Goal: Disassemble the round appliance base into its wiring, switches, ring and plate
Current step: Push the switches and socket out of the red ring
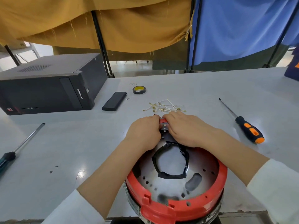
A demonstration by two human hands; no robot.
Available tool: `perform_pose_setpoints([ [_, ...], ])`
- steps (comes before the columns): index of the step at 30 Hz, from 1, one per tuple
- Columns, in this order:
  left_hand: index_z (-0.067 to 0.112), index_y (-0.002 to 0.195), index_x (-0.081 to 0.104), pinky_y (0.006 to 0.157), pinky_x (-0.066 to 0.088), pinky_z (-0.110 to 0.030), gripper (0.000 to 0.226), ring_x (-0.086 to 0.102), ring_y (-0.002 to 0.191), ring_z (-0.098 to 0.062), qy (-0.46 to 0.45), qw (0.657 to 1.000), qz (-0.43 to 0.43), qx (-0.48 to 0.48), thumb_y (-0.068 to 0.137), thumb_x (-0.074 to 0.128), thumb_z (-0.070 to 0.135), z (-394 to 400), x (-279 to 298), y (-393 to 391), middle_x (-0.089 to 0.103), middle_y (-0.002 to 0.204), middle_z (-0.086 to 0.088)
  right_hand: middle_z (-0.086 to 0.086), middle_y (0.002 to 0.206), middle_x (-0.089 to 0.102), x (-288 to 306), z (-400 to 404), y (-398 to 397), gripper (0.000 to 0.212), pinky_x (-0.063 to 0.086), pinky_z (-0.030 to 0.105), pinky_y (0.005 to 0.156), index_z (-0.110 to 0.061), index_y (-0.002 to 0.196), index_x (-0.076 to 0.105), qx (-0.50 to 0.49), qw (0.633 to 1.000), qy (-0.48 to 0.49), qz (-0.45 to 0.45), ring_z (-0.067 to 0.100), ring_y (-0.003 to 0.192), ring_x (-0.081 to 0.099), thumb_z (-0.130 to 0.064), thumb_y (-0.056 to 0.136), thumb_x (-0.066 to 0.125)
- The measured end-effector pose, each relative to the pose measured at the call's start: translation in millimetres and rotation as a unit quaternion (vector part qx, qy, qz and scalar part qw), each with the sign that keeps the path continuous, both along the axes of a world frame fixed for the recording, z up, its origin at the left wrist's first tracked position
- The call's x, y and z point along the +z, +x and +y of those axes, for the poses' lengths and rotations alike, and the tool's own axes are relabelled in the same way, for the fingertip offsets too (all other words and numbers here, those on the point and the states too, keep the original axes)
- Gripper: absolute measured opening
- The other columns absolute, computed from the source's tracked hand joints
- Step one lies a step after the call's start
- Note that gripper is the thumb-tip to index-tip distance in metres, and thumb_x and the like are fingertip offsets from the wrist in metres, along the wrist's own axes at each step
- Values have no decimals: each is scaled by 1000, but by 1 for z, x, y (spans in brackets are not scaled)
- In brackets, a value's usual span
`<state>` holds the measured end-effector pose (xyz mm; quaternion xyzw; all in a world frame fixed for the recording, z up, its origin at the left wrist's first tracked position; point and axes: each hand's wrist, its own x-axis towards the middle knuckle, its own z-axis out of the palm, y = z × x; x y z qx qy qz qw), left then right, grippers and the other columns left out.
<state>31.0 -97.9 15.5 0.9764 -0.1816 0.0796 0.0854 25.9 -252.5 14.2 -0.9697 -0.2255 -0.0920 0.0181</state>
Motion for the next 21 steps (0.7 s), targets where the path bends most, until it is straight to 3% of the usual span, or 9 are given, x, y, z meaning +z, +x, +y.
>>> perform_pose_setpoints([
  [3, 20, 85, 42, 54, 26, -30, 6, 46, 73, -28, 4, 999, -16, 34, 83, 48, 20, -4, 2, 0, 61, 92, -9, 3, 122, 49, -2, 3, 3, 30, 41, 37, 79, -16, 124, 43, -7, 1000, 7, -7, 23, 110, 47, -28, 98, 31],
  [7, 20, 85, 44, 47, 20, -28, 5, 41, 68, -25, 2, 998, -22, 55, 82, 48, 22, -5, 1, 1, 60, 87, -6, 2, 121, 50, -4, 4, 5, 30, 41, 37, 80, -18, 124, 43, -14, 999, 32, 1, 22, 109, 46, -27, 97, 33],
  [11, 19, 119, 48, 65, 34, -30, 33, 58, 92, -29, 1, 1000, -17, -6, 86, 46, 20, 1, -4, 1, 62, 109, -3, 1, 125, 50, -3, 2, 3, 36, 40, 36, 85, -20, 132, 39, 5, 999, 35, -6, 21, 115, 45, -28, 97, 34],
  [13, 21, 125, 45, 67, 35, -31, 38, 59, 99, -29, 0, 1000, -25, -17, 87, 46, 22, 3, -5, 1, 62, 114, -2, 3, 126, 49, -1, 2, 1, 40, 40, 36, 86, -18, 135, 35, 13, 1000, 19, 0, 22, 115, 45, -27, 96, 36],
  [18, 19, 113, 47, 63, 32, -30, 27, 58, 93, -32, 37, 999, -31, -14, 87, 50, 25, 10, 0, 2, 65, 104, -5, 8, 123, 48, 1, 10, -1, 39, 39, 35, 76, -11, 132, 35, 23, 999, -48, -2, 26, 109, 47, -25, 96, 37],
  [21, 16, 95, 36, 53, 26, -31, 20, 49, 78, -31, 95, 995, -17, -18, 82, 50, 23, 10, 6, 1, 62, 98, -8, 10, 119, 47, 2, 18, -1, 36, 33, 34, 70, -8, 127, 37, 24, 997, -78, -2, 28, 103, 49, -24, 94, 39],
])
